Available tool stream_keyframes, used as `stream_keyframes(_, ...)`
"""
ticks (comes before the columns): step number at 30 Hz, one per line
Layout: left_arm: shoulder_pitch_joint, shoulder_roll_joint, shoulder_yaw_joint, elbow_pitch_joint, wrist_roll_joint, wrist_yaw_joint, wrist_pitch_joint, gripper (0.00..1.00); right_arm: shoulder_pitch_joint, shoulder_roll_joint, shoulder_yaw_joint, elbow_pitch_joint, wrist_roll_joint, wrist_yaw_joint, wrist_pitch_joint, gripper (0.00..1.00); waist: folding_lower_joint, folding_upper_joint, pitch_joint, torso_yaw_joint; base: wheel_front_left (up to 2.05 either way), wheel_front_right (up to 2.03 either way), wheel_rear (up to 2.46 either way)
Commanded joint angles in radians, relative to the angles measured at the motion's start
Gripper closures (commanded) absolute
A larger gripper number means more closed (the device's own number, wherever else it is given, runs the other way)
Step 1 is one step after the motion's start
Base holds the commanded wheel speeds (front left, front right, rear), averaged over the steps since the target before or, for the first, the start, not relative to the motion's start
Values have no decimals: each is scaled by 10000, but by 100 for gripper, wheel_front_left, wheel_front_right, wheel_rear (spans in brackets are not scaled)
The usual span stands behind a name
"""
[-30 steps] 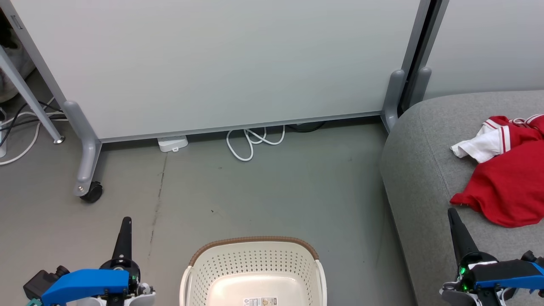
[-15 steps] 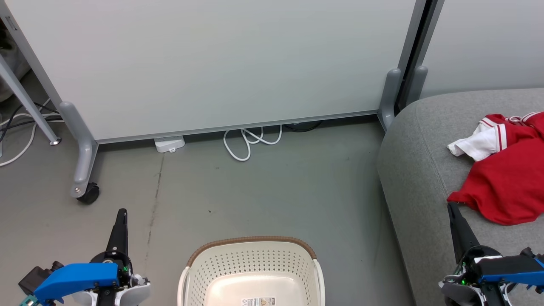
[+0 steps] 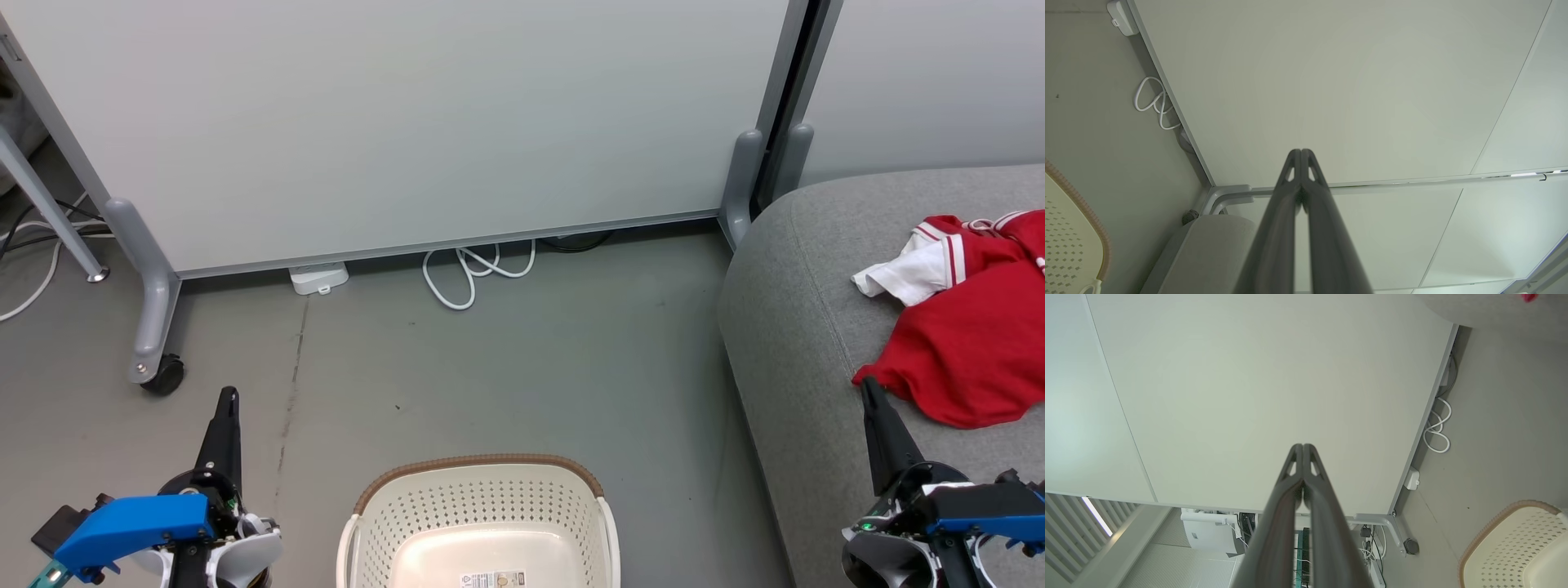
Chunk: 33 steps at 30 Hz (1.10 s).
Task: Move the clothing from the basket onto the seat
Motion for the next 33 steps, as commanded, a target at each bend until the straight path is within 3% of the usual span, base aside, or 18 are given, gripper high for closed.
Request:
stream_keyframes(1,-187,15,48,-67,-148,-33,51,100,-154,-65,3,-31,176,11,53,100,0,-1,1,-5,0,0,0)
stream_keyframes(33,-224,-62,223,-84,-353,-35,228,100,-215,-66,6,-27,512,11,115,100,0,-1,6,-49,0,0,0)
